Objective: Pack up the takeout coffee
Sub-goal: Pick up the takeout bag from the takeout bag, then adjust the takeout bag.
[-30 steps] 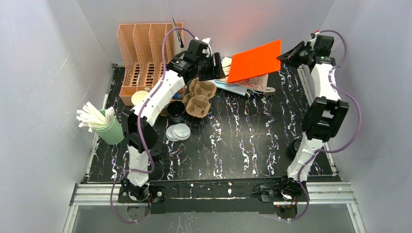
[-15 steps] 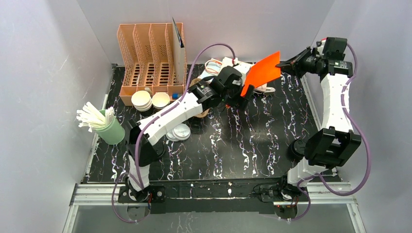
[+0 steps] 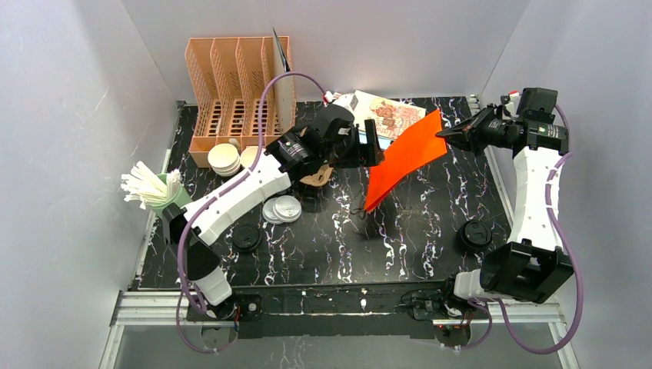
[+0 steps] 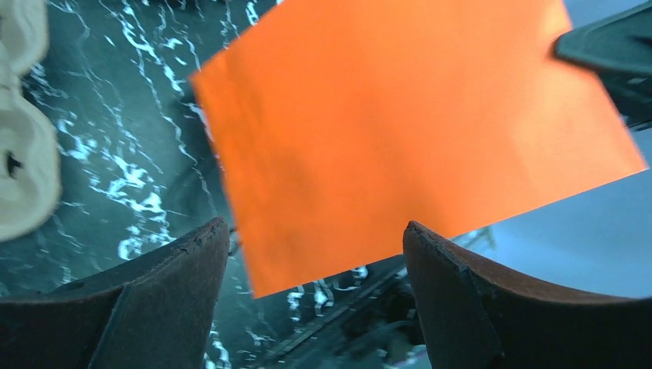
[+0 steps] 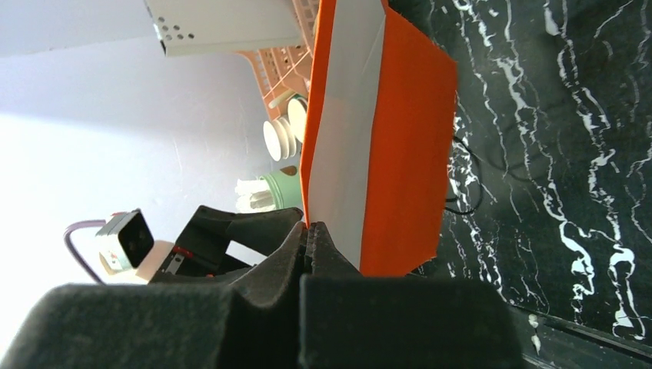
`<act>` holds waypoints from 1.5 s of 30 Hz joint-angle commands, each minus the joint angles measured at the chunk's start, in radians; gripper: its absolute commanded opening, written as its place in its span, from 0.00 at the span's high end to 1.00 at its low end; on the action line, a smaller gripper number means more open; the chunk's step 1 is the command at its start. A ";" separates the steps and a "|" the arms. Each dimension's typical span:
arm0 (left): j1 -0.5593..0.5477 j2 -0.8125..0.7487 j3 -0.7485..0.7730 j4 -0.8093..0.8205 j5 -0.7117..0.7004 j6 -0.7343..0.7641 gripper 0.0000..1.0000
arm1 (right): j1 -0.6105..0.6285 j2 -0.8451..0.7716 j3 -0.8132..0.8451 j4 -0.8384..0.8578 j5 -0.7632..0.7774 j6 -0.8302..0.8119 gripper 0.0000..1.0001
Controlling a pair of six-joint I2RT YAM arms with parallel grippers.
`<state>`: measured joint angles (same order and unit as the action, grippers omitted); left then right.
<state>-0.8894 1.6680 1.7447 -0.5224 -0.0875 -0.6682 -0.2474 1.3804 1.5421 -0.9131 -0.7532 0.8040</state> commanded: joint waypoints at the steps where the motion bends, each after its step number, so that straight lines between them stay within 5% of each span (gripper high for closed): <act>1: 0.031 -0.084 0.006 -0.005 0.024 -0.237 0.20 | 0.009 -0.013 0.038 0.001 -0.100 -0.005 0.99; 6: 0.200 -0.195 -0.134 0.048 0.141 -0.419 0.26 | 0.051 -0.005 0.053 0.155 -0.199 0.082 0.99; 13: 0.429 -0.241 -0.002 -0.209 0.204 -0.262 0.21 | 0.145 -0.004 0.105 0.419 -0.276 0.199 0.99; 17: 0.530 -0.298 -0.080 -0.187 0.337 -0.261 0.16 | 0.175 -0.006 0.104 0.592 -0.317 0.286 0.99; 25: 0.563 -0.415 -0.236 -0.173 0.343 -0.237 0.14 | 0.192 0.004 0.067 0.892 -0.345 0.512 0.99; 32: 0.564 -0.464 -0.355 -0.170 0.355 -0.248 0.16 | 0.194 0.008 0.051 0.984 -0.342 0.601 0.99; 45: 0.564 -0.436 -0.445 0.074 0.440 -0.263 0.10 | 0.202 -0.012 -0.019 1.085 -0.358 0.679 0.99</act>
<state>-0.3294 1.2236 1.3334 -0.5461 0.2981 -0.9241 -0.0525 1.3911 1.5272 0.0834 -1.0847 1.4635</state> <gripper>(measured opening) 0.908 0.033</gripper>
